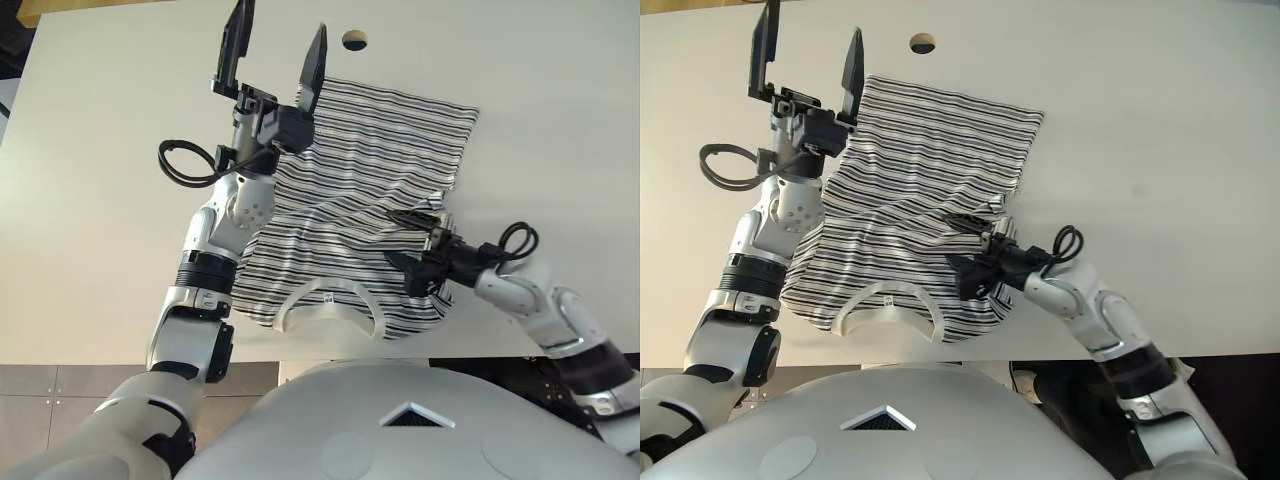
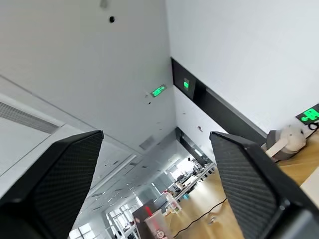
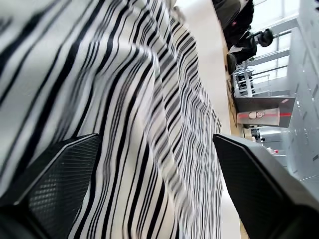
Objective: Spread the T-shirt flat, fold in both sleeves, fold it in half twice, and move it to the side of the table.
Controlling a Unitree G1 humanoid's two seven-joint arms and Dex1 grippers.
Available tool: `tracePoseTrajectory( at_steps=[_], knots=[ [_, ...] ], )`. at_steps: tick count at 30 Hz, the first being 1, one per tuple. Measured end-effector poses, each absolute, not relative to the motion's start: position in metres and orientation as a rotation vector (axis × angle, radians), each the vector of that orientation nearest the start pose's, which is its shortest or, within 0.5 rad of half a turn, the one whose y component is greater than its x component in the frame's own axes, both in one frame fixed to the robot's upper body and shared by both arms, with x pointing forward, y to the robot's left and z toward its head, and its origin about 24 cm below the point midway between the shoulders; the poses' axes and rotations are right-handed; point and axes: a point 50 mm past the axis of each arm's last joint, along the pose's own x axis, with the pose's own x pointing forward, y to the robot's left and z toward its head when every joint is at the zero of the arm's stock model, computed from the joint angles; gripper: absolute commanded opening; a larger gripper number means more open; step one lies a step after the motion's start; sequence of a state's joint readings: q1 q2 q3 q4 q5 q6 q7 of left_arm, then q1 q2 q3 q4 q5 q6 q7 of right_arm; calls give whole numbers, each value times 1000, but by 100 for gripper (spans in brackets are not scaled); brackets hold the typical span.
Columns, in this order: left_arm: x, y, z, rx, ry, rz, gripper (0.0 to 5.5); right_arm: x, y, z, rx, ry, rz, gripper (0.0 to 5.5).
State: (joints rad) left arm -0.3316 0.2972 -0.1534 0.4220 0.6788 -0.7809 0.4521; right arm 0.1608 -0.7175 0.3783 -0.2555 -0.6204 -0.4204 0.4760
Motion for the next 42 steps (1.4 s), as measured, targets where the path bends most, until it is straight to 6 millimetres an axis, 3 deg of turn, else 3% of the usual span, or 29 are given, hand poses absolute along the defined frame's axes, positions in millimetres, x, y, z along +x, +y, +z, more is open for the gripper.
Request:
tracePoseTrajectory(
  at_steps=[4,9,11,15,22,26,29,30,31,34,38,41,42],
  knots=[
    [284,132,74,809,-753,-208,400,154,-174,55,-1249,-91,1116,419],
    [282,130,63,875,-713,-259,400,157,-189,79,-1298,-106,1033,419],
    [279,128,53,928,-690,-310,400,158,-193,79,-1324,-87,1033,419],
    [271,130,41,981,-652,-358,400,156,-208,58,-1409,43,1063,419],
    [272,134,46,1009,-665,-345,400,159,-213,56,-1445,30,1034,419],
    [271,135,46,1014,-663,-341,400,164,-239,66,-1501,88,937,419],
    [271,135,46,1016,-662,-342,400,173,-226,103,-1475,-92,843,419],
    [271,135,46,1016,-662,-343,400,173,-208,111,-1429,-191,871,419],
    [270,135,46,1015,-665,-344,400,168,-191,104,-1377,-230,955,419],
    [269,134,46,1013,-667,-348,400,161,-173,75,-1327,-191,1099,419],
    [266,126,42,1004,-666,-393,400,162,-170,52,-1347,-130,1159,419],
    [264,123,37,1012,-656,-420,400,162,-174,51,-1357,-133,1160,419],
    [264,124,36,1018,-652,-424,400,161,-185,53,-1384,-100,1142,419]
  ],
)
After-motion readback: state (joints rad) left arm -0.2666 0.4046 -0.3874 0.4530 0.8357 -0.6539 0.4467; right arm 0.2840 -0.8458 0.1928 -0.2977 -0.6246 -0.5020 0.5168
